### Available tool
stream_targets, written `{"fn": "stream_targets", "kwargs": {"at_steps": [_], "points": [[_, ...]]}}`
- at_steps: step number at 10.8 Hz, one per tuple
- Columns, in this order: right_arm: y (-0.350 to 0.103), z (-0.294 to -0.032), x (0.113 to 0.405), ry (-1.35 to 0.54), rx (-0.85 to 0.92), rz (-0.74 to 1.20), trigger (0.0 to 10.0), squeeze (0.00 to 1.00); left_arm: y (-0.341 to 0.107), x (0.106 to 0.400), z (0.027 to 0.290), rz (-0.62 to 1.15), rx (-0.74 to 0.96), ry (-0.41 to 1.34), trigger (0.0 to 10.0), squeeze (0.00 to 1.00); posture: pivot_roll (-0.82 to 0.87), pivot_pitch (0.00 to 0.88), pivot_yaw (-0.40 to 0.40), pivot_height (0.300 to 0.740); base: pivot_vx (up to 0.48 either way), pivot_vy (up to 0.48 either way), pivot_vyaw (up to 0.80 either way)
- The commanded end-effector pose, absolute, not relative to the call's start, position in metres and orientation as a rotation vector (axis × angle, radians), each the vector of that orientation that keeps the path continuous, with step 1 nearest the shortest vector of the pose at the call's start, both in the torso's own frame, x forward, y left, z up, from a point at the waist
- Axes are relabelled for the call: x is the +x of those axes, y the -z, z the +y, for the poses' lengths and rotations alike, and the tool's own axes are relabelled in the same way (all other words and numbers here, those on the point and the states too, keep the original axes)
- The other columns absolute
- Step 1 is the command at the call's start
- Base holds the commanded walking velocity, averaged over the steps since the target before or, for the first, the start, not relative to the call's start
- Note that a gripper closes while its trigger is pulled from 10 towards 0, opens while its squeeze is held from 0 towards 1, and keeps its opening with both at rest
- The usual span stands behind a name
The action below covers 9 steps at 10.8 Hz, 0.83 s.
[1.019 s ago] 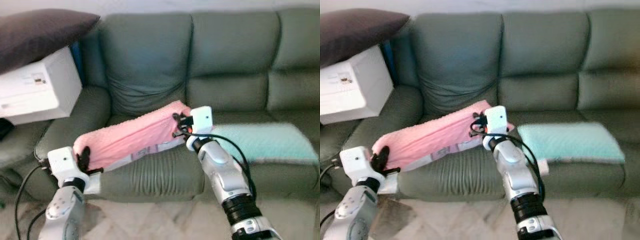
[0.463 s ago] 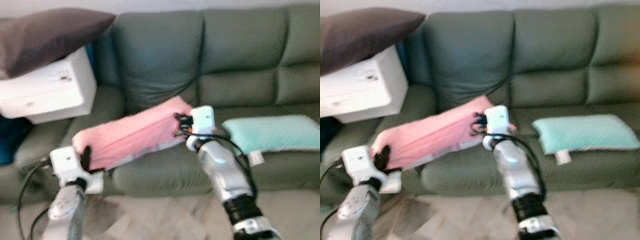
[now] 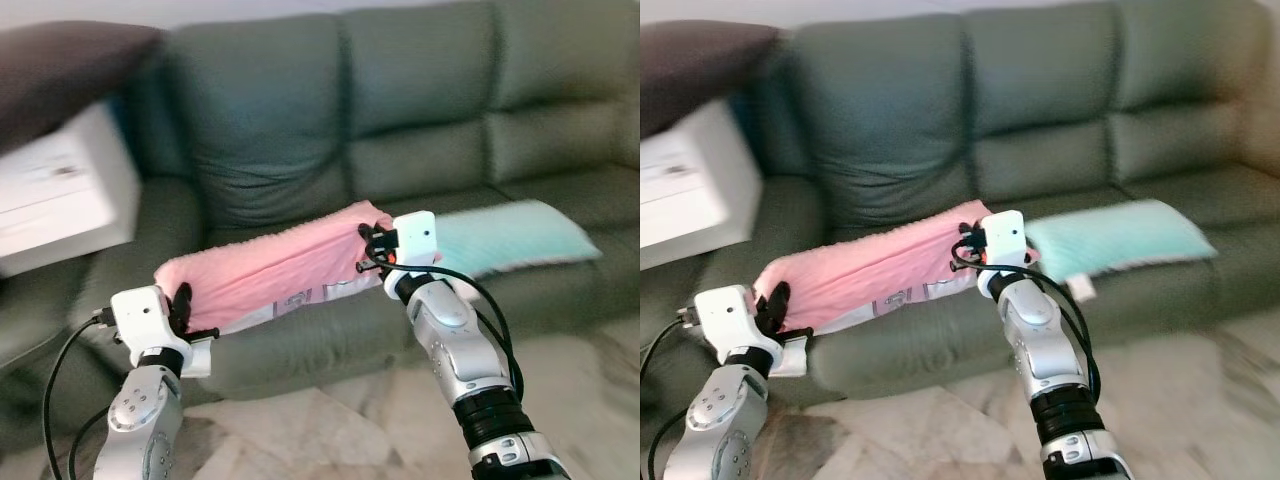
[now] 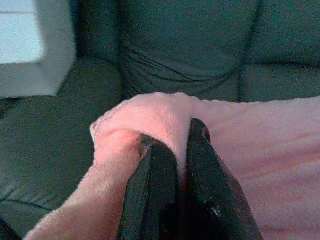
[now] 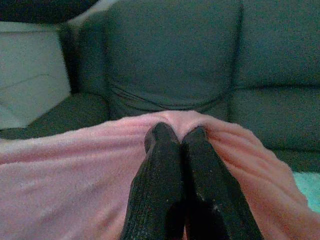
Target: Move the pillow to the sofa
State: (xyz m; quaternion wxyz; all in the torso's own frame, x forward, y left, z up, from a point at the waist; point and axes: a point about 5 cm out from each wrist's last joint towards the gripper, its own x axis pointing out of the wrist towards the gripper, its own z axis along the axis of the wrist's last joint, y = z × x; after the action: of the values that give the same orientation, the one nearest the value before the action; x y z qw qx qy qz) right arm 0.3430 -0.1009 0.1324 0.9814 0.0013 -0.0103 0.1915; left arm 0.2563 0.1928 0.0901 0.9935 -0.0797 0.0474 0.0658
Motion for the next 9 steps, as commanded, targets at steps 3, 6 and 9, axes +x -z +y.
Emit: {"fn": "stream_targets", "kwargs": {"at_steps": [3,6,9], "points": [[-0.145,-0.1049,0.3468,-0.365,-0.003,-0.075,10.0,0.0,-0.0893,0.2546,0.2036,0.09,-0.146,-0.171,10.0,0.0,-0.16,0.013,0.055,0.74,0.0,0.0,-0.51],[-0.145,-0.1049,0.3458,-0.368,-0.012,-0.077,10.0,0.0,-0.0899,0.2532,0.2032,0.066,-0.2,-0.175,10.0,0.0,-0.16,0.017,0.054,0.74,0.0,0.0,0.0],[-0.145,-0.1046,0.3453,-0.369,-0.019,-0.079,10.0,0.0,-0.0917,0.254,0.2025,0.053,-0.21,-0.166,10.0,0.0,-0.17,0.021,0.056,0.74,0.41,0.0,0.0]]}}
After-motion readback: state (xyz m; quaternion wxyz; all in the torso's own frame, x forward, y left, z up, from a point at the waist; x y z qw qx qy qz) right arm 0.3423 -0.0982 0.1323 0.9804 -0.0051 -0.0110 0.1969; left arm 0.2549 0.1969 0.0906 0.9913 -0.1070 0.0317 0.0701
